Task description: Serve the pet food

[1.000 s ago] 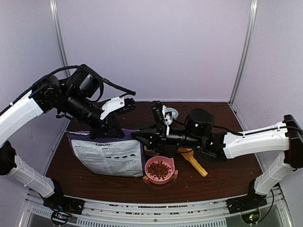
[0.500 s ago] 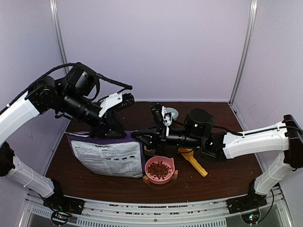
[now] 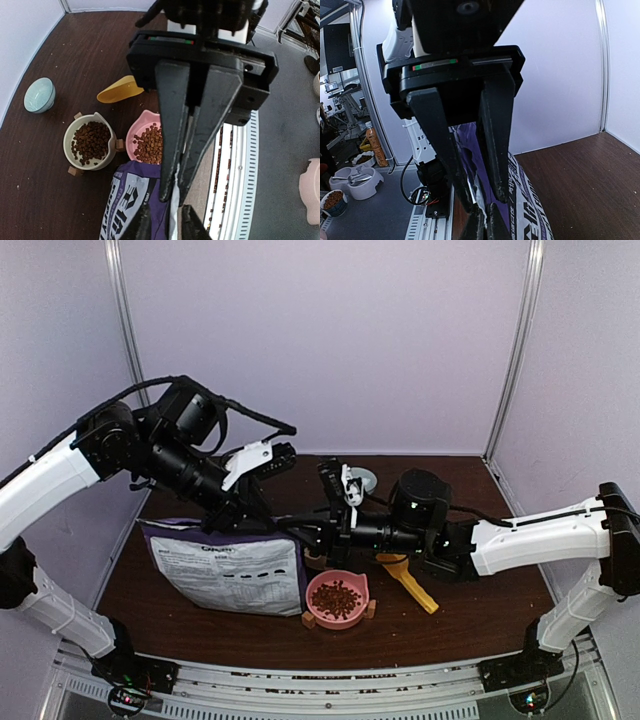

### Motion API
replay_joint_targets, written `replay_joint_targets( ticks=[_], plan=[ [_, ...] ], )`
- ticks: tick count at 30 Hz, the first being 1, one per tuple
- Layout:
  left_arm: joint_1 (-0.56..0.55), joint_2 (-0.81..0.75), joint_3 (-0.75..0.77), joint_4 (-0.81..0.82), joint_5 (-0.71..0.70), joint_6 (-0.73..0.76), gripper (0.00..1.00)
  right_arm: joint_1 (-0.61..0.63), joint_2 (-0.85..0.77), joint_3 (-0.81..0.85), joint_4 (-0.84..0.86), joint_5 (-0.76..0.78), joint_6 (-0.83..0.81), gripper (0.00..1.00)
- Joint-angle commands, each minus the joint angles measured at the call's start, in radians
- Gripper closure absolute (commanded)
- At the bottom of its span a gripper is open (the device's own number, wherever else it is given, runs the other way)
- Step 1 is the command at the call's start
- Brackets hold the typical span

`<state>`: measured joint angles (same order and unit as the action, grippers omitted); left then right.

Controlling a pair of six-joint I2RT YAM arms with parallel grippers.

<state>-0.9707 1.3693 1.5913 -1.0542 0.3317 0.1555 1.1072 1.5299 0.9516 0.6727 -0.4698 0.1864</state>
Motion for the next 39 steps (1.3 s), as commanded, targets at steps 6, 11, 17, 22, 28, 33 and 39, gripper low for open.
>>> replay_joint_targets(
  ticks=[6,11,17,22,28,33,39],
  plan=[
    [-0.003,0.011,-0.017,0.011,-0.042,0.029,1.0,-0.008,-0.033,-0.009,0.062,0.033,0.012,1.0],
    [-0.003,-0.009,-0.016,0.007,-0.08,0.032,0.99,-0.013,-0.039,-0.023,0.075,0.036,0.018,1.0],
    [-0.003,-0.02,-0.017,-0.02,-0.14,0.04,0.79,-0.016,-0.047,-0.024,0.076,0.034,0.021,1.0],
    [-0.003,-0.026,-0.021,-0.038,-0.168,0.047,0.91,-0.018,-0.048,-0.027,0.076,0.032,0.022,1.0],
    [-0.003,-0.04,-0.025,-0.042,-0.182,0.058,1.0,-0.018,-0.051,-0.035,0.077,0.036,0.022,1.0],
    [-0.002,-0.047,-0.027,-0.065,-0.25,0.068,0.79,-0.021,-0.058,-0.039,0.077,0.038,0.018,1.0],
    [0.002,-0.058,-0.035,-0.086,-0.298,0.08,0.9,-0.025,-0.061,-0.04,0.079,0.035,0.019,1.0]
  ],
)
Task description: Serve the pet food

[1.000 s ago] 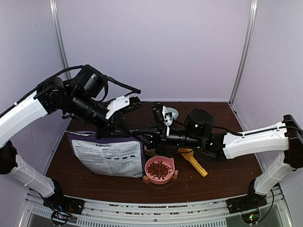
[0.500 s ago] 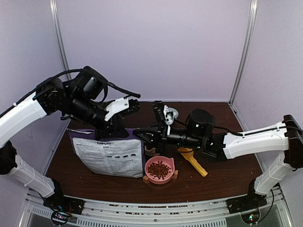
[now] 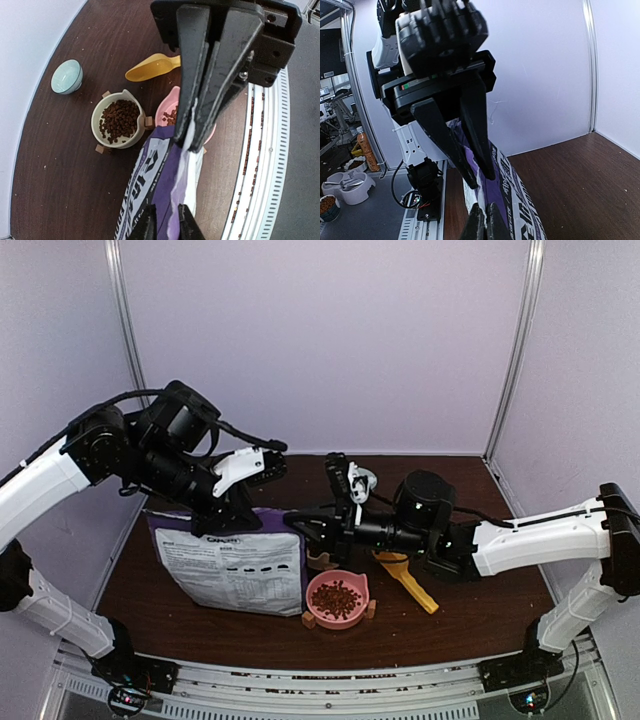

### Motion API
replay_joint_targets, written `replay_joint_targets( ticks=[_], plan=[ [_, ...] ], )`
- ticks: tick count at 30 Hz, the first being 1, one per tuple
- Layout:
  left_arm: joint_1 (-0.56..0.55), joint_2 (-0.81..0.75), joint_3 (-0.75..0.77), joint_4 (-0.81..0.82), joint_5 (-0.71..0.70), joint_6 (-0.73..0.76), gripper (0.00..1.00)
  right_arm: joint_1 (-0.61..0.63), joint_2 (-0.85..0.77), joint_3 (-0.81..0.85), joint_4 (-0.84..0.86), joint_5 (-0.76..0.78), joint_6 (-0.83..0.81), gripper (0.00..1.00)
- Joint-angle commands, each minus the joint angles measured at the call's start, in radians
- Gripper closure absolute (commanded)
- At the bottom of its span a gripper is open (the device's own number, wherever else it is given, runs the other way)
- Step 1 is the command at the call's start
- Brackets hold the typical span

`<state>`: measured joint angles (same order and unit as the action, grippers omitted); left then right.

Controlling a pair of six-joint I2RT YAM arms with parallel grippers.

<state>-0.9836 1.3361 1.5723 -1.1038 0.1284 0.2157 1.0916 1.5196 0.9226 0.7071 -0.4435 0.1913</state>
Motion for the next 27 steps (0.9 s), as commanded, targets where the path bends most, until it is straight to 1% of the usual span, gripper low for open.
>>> replay_joint_targets(
  ticks=[1,2,7,8,9,11,12,13,14,15,17,22,23,24,25,27],
  plan=[
    [0.017,-0.027,-0.018,-0.038,-0.096,0.021,0.95,-0.011,-0.051,-0.015,0.046,0.01,0.014,1.0],
    [0.019,-0.029,-0.02,-0.041,-0.097,0.021,1.0,-0.01,-0.051,-0.015,0.046,0.009,0.014,1.0],
    [0.032,-0.045,-0.04,-0.048,-0.121,0.026,1.0,-0.013,-0.056,-0.019,0.048,0.011,0.013,1.0],
    [0.035,-0.048,-0.041,-0.047,-0.128,0.027,0.99,-0.015,-0.055,-0.02,0.048,0.01,0.012,1.0],
    [0.038,-0.05,-0.043,-0.048,-0.134,0.026,0.92,-0.015,-0.056,-0.019,0.047,0.011,0.012,1.0],
    [0.042,-0.056,-0.045,-0.047,-0.144,0.027,0.84,-0.015,-0.056,-0.019,0.048,0.01,0.013,1.0],
    [0.046,-0.058,-0.047,-0.047,-0.147,0.029,0.82,-0.014,-0.056,-0.019,0.047,0.009,0.013,1.0],
    [0.049,-0.06,-0.048,-0.047,-0.15,0.031,0.81,-0.014,-0.056,-0.019,0.048,0.009,0.012,1.0],
    [0.051,-0.063,-0.05,-0.048,-0.153,0.033,0.83,-0.015,-0.056,-0.019,0.047,0.01,0.013,1.0],
    [0.054,-0.066,-0.052,-0.047,-0.154,0.034,0.86,-0.015,-0.058,-0.019,0.047,0.011,0.013,1.0],
    [0.06,-0.071,-0.055,-0.049,-0.155,0.037,1.0,-0.015,-0.058,-0.021,0.046,0.011,0.013,1.0],
    [0.074,-0.091,-0.067,-0.052,-0.18,0.042,1.0,-0.016,-0.063,-0.028,0.048,0.017,0.013,1.0],
    [0.077,-0.095,-0.069,-0.053,-0.191,0.042,0.9,-0.016,-0.064,-0.029,0.046,0.017,0.013,1.0],
    [0.08,-0.1,-0.071,-0.053,-0.202,0.041,0.83,-0.015,-0.066,-0.031,0.046,0.018,0.013,1.0],
    [0.084,-0.104,-0.072,-0.053,-0.204,0.043,0.81,-0.016,-0.066,-0.032,0.046,0.02,0.013,1.0],
    [0.09,-0.111,-0.074,-0.053,-0.211,0.045,0.8,-0.016,-0.068,-0.033,0.047,0.02,0.013,1.0]
  ],
)
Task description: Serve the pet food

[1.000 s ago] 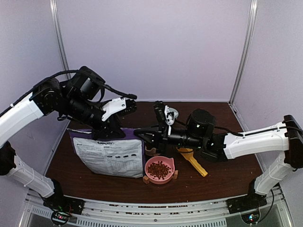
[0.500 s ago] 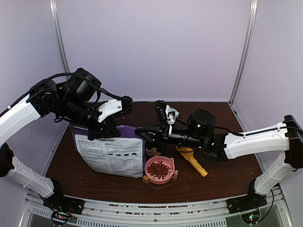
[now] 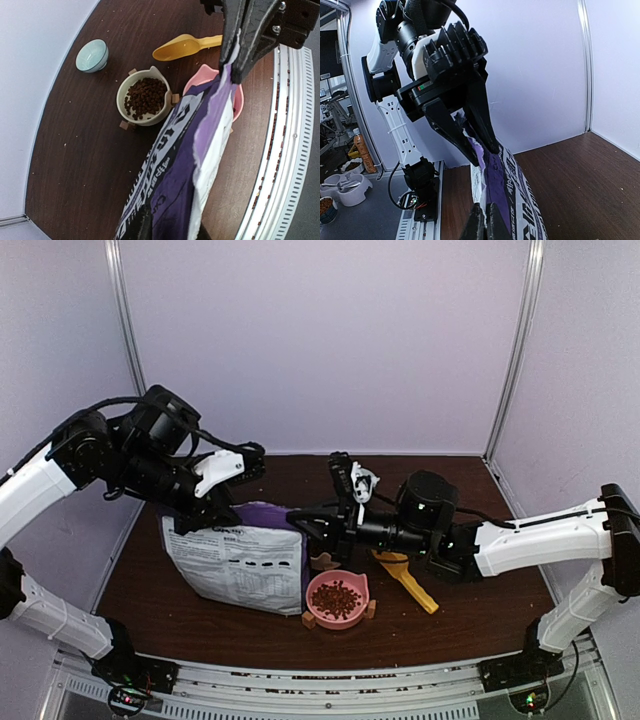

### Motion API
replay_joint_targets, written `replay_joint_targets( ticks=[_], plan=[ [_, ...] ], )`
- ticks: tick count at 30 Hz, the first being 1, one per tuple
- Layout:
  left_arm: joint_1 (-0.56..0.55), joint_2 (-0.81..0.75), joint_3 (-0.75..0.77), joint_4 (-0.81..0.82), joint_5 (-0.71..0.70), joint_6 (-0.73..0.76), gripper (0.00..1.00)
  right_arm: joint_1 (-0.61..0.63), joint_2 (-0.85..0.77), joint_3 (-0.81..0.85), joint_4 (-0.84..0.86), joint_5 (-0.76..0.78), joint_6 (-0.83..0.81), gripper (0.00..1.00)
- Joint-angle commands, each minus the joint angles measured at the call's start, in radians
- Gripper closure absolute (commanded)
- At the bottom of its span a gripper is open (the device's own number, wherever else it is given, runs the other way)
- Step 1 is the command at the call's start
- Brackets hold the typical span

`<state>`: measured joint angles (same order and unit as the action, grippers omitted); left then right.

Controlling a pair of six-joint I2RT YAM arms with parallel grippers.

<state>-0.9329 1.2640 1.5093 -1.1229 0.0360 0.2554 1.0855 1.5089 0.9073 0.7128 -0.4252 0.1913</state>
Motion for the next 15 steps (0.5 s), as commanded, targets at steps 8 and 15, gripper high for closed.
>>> replay_joint_targets(
  ticks=[8,15],
  plan=[
    [0.057,-0.056,-0.024,-0.034,-0.134,0.016,1.0,-0.01,-0.058,-0.02,0.042,0.002,0.014,1.0],
    [0.082,-0.074,-0.033,-0.034,-0.174,0.021,0.85,-0.01,-0.06,-0.024,0.045,0.003,0.016,1.0]
  ],
)
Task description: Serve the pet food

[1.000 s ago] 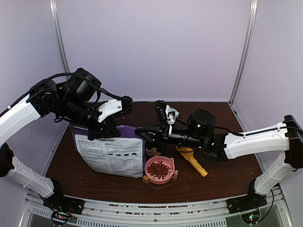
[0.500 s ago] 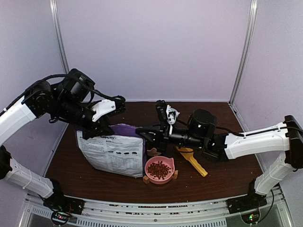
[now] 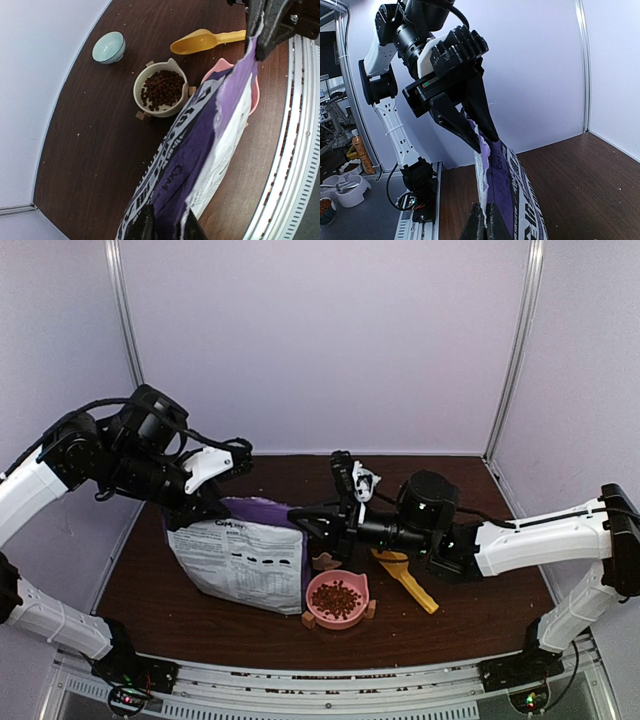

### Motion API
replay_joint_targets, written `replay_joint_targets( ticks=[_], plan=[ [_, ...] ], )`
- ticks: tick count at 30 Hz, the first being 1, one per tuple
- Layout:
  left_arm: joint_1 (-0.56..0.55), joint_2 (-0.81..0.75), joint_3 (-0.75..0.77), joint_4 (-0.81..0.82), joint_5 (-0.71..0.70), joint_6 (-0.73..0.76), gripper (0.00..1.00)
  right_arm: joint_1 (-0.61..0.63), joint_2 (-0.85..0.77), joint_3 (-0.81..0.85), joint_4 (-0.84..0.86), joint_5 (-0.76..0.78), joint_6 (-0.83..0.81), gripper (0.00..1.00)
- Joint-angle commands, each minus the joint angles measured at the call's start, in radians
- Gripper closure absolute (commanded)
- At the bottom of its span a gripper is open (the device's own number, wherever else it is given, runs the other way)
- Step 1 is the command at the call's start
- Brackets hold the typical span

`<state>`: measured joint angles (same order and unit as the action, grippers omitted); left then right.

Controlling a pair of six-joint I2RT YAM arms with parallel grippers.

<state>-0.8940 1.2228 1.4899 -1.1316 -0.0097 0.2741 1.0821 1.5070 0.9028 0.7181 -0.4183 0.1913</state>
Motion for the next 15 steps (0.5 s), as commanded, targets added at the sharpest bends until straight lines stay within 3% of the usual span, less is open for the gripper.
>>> replay_joint_targets(
  ticks=[1,3,7,10,14,15],
  plan=[
    [0.048,-0.034,-0.016,-0.025,-0.133,0.002,0.9,-0.007,-0.059,-0.02,0.041,-0.002,0.015,1.0],
    [0.057,-0.037,-0.022,-0.025,-0.137,0.003,1.0,-0.006,-0.057,-0.021,0.042,-0.003,0.016,1.0],
    [0.067,-0.046,-0.036,-0.014,-0.158,0.0,1.0,-0.006,-0.057,-0.021,0.043,-0.004,0.019,1.0],
    [0.079,-0.057,-0.047,-0.007,-0.184,-0.003,0.88,-0.007,-0.059,-0.024,0.044,-0.004,0.019,1.0],
    [0.097,-0.074,-0.056,0.004,-0.2,-0.001,0.88,-0.008,-0.059,-0.025,0.044,-0.004,0.019,1.0],
    [0.1,-0.077,-0.059,0.006,-0.202,0.0,0.93,-0.006,-0.058,-0.025,0.044,-0.003,0.019,1.0]
  ],
)
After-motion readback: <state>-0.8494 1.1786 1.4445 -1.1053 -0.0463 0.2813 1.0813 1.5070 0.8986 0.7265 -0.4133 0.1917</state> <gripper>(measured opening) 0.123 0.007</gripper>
